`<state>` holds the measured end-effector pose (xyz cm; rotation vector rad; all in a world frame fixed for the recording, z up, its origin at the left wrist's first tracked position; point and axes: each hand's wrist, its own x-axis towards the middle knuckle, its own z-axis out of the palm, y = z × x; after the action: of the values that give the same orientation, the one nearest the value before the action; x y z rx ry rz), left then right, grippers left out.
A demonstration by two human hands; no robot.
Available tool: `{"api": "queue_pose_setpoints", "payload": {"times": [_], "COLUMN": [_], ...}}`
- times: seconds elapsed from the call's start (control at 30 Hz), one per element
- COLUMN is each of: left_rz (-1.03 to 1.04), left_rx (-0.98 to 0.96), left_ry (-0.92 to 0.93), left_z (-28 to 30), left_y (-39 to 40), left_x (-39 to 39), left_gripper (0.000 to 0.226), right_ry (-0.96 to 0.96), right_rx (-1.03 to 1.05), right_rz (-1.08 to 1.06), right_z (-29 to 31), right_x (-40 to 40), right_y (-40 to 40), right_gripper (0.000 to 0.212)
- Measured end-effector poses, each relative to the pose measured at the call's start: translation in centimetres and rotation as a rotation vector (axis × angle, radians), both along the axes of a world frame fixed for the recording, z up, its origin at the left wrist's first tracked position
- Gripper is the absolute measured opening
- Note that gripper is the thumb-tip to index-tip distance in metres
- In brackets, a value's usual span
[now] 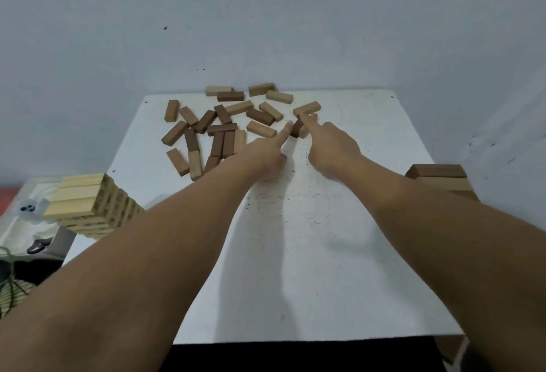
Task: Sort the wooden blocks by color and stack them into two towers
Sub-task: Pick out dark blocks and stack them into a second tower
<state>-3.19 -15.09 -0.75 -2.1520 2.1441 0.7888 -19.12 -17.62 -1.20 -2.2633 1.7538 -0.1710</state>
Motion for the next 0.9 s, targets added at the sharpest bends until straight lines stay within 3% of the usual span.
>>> {"api": "queue_pose_setpoints", "payload": {"times": [0.07,0.17,0.23,0.43,0.57,0.67,0.9], "left_rz": [-0.036,-0.074,-0.061,0.032,0.051,0.049,0.097], "left_rx": [0.014,0.029,0.015,-0.111,-0.088,-0.055,-0.053], "left_ry": [-0.027,-0.051,-0.048,0.134,0.166,0.130,0.172], "left_z": [0.1,-0.2,-0.4,-1.5,-1.9,-1.7,-1.5], "left_y": [-0.8,-1.6,-1.8,-0.5,-0.3,-0.5,-0.5], "left_x": [0.0,0.1,0.2,1.4,1.7,1.6,1.8], "left_gripper": [0.071,0.066,0.062,0.043,0.064,0.060,0.055], "right_ry": [0.011,-0.049,-0.131,-0.184,-0.016,0.110,-0.056], "right_rx": [0.008,-0.014,-0.036,-0.108,0.043,0.077,0.016], "right_rz": [-0.011,-0.061,-0.135,-0.185,-0.106,-0.067,-0.085], "right_z": [0.1,-0.3,-0.6,-1.1,-1.3,-1.3,-1.9], "right_x": [0.2,0.3,0.5,1.0,1.6,1.5,1.1], "right_y": [-1.2,-2.5,-3.1,-4.1,-5.0,-5.7,-4.5], "right_gripper": [0.075,0.040,0.029,0.028,0.053,0.065,0.050]}}
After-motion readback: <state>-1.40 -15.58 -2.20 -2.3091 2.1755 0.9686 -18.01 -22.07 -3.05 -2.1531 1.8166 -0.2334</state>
